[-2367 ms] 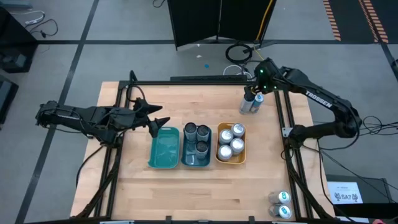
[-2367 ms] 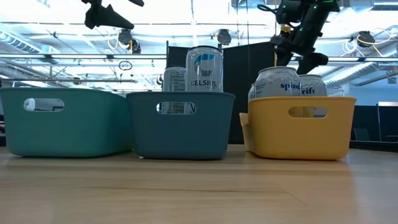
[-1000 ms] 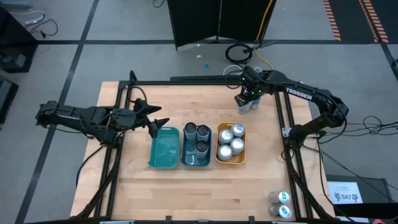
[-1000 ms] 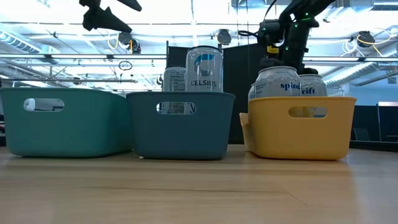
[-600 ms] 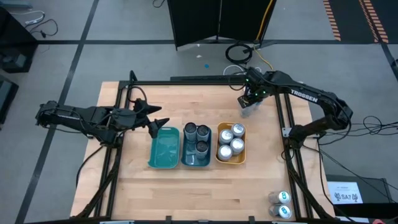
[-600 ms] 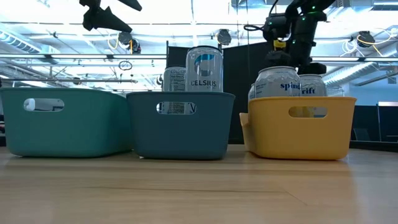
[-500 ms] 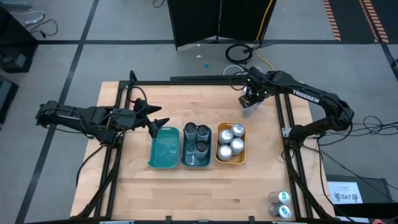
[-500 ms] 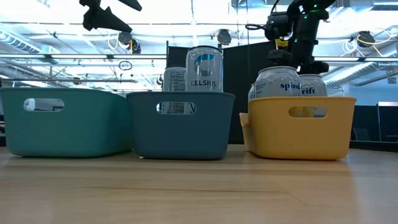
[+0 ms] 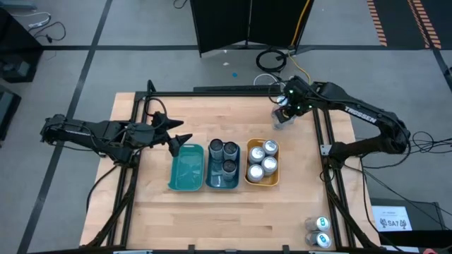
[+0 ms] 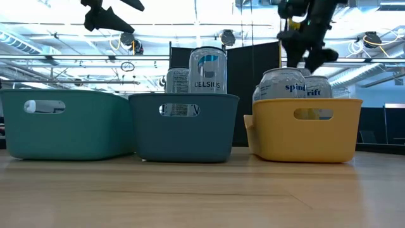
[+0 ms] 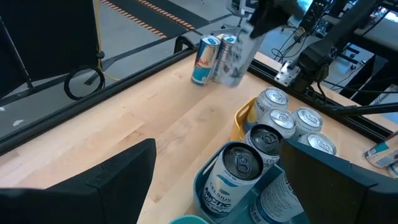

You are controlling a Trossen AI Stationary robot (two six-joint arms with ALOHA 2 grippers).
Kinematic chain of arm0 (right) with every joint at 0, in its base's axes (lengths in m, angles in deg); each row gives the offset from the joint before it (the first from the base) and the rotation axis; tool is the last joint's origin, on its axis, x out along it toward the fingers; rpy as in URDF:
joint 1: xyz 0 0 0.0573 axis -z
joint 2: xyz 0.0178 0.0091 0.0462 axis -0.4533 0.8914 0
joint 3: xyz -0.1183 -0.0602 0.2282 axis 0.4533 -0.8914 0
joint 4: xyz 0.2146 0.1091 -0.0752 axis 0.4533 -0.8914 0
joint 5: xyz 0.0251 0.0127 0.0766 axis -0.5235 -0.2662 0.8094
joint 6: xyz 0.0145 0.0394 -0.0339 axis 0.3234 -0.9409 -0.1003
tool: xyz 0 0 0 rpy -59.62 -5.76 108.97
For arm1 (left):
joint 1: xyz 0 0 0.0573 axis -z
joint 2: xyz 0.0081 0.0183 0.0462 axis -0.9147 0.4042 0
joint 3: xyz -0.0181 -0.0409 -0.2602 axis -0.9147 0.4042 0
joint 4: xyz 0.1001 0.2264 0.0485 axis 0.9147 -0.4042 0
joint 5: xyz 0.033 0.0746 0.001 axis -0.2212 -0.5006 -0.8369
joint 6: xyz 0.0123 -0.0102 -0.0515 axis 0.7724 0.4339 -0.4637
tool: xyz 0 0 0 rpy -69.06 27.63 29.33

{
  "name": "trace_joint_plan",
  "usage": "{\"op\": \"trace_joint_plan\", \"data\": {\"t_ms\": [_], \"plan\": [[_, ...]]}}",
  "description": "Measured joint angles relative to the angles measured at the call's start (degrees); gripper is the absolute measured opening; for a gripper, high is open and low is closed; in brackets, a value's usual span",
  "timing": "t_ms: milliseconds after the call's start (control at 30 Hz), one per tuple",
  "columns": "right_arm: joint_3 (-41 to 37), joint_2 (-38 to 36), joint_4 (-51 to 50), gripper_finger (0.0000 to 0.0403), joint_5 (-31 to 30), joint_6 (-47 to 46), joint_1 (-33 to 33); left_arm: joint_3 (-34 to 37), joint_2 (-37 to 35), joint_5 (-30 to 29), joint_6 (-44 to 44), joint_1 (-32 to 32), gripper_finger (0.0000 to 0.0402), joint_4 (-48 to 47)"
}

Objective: Sort soda cans
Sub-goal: Put the black soda can into the blue bin

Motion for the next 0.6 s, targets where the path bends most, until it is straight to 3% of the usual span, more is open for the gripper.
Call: {"op": "trace_joint_plan", "data": {"t_ms": [267,600], "plan": [[11.3,-2.5,0.4,0.0255,-0.4,1.6,-5.1,0.0,0.0,0.0,0.0,0.0,0.0351,0.0],[27.1,2.5,7.5,0.0254,-0.3,1.9,-19.8,0.0,0.0,0.0,0.2,0.0,0.0351,0.0]]}}
